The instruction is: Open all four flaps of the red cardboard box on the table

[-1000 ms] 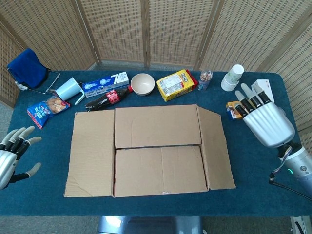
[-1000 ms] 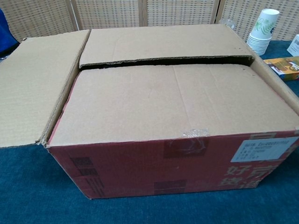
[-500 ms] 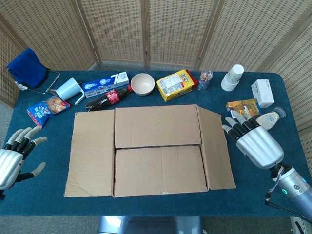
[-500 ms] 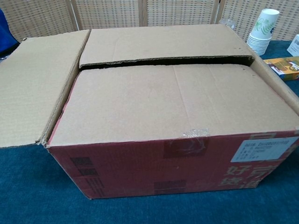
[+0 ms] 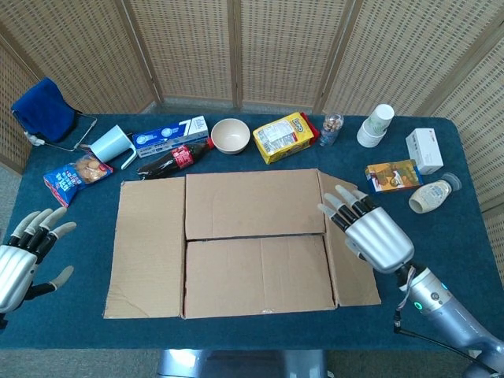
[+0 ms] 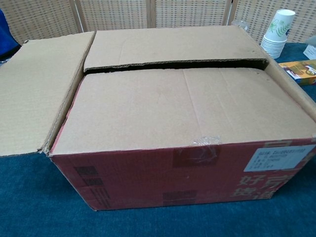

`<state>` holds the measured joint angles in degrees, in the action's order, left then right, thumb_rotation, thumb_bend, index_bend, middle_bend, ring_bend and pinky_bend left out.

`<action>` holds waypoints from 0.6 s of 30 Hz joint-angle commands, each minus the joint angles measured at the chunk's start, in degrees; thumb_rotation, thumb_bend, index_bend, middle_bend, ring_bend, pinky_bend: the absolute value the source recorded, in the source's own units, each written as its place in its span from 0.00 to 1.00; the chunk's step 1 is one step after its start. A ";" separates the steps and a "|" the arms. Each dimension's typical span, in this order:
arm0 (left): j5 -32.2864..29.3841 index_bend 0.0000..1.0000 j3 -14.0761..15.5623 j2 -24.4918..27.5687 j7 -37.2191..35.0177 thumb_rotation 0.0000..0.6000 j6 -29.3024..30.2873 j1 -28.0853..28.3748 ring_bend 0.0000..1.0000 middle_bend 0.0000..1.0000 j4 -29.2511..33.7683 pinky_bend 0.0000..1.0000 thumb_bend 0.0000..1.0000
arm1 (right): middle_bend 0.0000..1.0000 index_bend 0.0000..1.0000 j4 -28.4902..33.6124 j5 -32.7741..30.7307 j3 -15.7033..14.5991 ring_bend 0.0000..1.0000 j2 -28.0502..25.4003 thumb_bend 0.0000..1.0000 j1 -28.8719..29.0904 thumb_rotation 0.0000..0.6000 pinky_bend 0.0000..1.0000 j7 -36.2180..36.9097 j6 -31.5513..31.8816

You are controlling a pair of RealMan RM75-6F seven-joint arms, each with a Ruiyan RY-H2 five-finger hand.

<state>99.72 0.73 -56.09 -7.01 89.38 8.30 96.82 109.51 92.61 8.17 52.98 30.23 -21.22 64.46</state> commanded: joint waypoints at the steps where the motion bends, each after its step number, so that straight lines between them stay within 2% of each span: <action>1: 0.14 0.15 0.08 0.03 0.22 1.00 0.18 -0.10 0.00 0.00 0.14 0.09 0.01 | 0.04 0.03 1.44 -3.81 0.89 0.00 2.13 0.29 1.83 0.93 0.20 -1.81 -3.08; 4: 0.18 0.15 0.08 0.07 0.11 1.00 0.34 -0.13 0.00 0.00 0.10 0.09 0.00 | 0.00 0.00 2.70 -7.55 1.77 0.00 3.69 0.26 3.26 0.91 0.19 -2.87 -5.15; 10: -0.49 0.15 0.00 0.02 0.12 1.00 -0.38 0.13 0.00 0.00 0.02 0.09 0.00 | 0.00 0.00 3.24 -11.30 2.66 0.00 7.27 0.26 5.27 0.91 0.19 -5.69 -6.33; 18: -1.25 0.14 -0.19 0.16 -0.04 1.00 -0.52 0.13 0.00 0.00 -0.05 0.09 0.00 | 0.00 0.00 1.70 -12.47 2.72 0.00 12.24 0.27 7.23 0.91 0.19 -9.17 -5.79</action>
<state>98.47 0.54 -55.94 -7.05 88.85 8.44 96.77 111.80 80.11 10.91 64.50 37.06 -29.78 58.38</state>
